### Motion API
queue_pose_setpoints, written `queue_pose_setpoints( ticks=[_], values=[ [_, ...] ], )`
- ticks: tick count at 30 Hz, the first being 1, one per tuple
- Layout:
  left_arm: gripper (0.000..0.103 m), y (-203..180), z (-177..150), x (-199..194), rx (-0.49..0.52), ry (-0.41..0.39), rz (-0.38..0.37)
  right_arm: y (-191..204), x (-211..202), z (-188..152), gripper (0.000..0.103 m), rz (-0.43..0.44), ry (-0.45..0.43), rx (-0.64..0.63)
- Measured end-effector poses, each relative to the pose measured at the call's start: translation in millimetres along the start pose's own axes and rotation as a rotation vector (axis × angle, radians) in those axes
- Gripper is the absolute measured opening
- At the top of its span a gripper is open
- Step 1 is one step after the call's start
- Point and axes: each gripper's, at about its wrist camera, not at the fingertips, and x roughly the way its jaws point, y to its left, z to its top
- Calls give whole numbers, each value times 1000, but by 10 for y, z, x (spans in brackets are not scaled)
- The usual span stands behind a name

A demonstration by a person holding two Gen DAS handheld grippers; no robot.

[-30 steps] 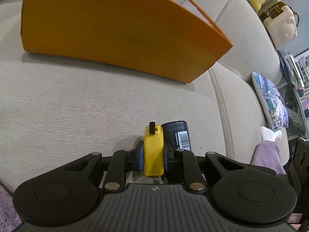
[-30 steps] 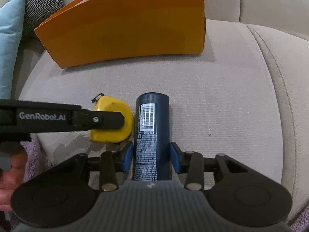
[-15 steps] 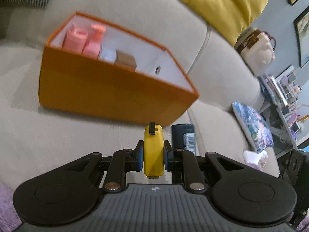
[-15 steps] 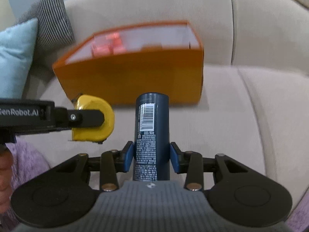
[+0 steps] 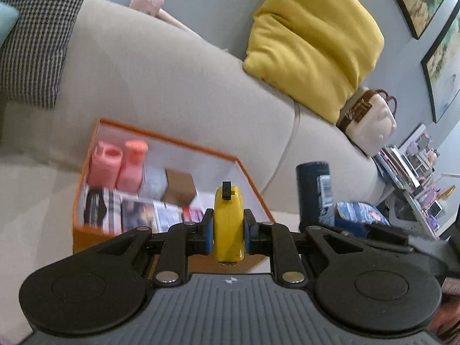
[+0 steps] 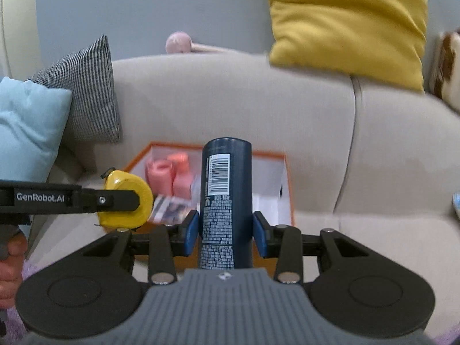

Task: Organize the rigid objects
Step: 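Lift the tape measure and spray can and carry them over the orange box, then lower the spray can and tape measure into the box and open both tools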

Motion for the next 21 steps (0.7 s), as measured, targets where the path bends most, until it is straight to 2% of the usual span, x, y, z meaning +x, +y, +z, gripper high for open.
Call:
queue_pose_setpoints(
  ticks=[3, 7, 14, 21],
  values=[
    [21, 81, 167, 118, 20, 19, 7, -53, 239, 264, 41, -18, 29, -32],
    [21, 155, 277, 345, 39, 62, 13, -115, 738, 421, 41, -27, 130, -45],
    [21, 311, 322, 727, 40, 123, 26, -139, 1626, 287, 41, -93, 318, -67],
    [21, 490, 375, 889, 34, 143, 24, -168, 2178, 129, 41, -155, 438, -69]
  ],
)
